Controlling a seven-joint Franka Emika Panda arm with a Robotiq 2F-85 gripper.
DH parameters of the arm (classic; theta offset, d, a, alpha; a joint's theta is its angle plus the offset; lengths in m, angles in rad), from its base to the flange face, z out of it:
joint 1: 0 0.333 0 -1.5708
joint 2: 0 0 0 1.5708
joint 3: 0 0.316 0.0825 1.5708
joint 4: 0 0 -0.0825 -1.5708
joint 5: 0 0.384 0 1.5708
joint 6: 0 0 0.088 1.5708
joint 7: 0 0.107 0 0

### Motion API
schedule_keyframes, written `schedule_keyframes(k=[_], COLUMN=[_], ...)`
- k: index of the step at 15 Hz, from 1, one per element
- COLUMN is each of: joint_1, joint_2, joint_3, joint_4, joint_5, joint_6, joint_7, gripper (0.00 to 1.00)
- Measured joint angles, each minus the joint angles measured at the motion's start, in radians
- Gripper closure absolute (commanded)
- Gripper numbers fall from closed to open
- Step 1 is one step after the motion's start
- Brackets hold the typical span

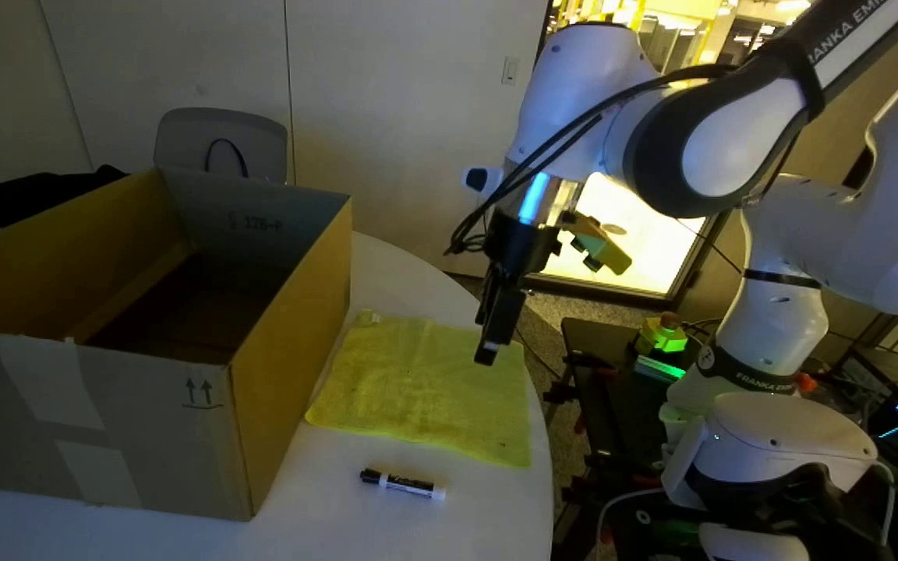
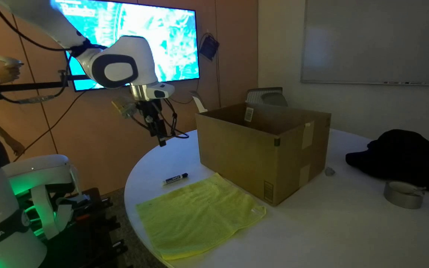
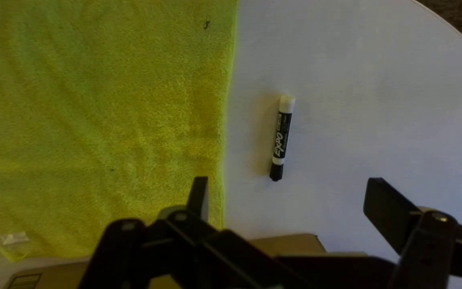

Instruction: Put the marker in the green towel, then wrap the towel and put it in the box

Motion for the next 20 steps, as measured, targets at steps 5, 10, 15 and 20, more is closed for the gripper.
schedule_keyframes(k=[5,10,15,20], joint_1=[0.013,0.03,0.044,0.068], joint_2=[0.249,0.441,0.604,0.712], joint_3=[0.081,0.1,0.096,0.064], joint_4=[0.094,0.193,0.282,0.358], joint_5=[-0.009,-0.056,-0.121,-0.163], joint_6=[0.098,0.125,0.192,0.222], joint_7=[0.06,0.081,0.101,0.101], gripper=[0.0,0.0,0.0,0.0])
